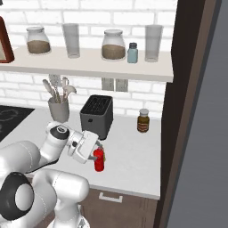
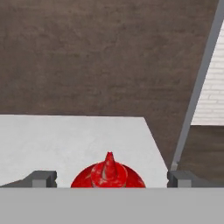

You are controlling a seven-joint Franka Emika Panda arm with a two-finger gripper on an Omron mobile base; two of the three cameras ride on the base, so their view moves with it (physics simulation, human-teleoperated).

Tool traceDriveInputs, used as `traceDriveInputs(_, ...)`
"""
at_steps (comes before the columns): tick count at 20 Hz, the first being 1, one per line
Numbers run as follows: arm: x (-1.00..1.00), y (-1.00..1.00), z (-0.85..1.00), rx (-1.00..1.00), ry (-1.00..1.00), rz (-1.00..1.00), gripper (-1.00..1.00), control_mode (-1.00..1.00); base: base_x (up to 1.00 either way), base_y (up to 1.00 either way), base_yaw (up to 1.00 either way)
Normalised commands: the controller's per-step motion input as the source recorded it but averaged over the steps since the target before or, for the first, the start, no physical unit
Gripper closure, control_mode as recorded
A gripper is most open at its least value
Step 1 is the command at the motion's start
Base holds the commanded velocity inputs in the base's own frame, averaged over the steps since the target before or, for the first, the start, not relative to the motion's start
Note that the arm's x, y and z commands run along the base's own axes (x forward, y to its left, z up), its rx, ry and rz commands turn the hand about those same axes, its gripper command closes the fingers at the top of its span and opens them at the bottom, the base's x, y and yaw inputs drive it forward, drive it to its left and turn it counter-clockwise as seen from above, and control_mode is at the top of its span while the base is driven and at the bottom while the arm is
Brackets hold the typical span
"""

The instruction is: Put the shaker and condiment bottle from the counter next to their counterparts in the cabinet.

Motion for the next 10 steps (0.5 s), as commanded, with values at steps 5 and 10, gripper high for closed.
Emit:
traceDriveInputs(5,0.00,0.00,-0.24,0.00,0.00,0.00,-1.00,-1.00,0.00,0.00,0.00)
traceDriveInputs(10,0.00,0.00,-0.26,0.00,0.00,0.00,-1.00,-1.00,0.00,0.00,0.00)
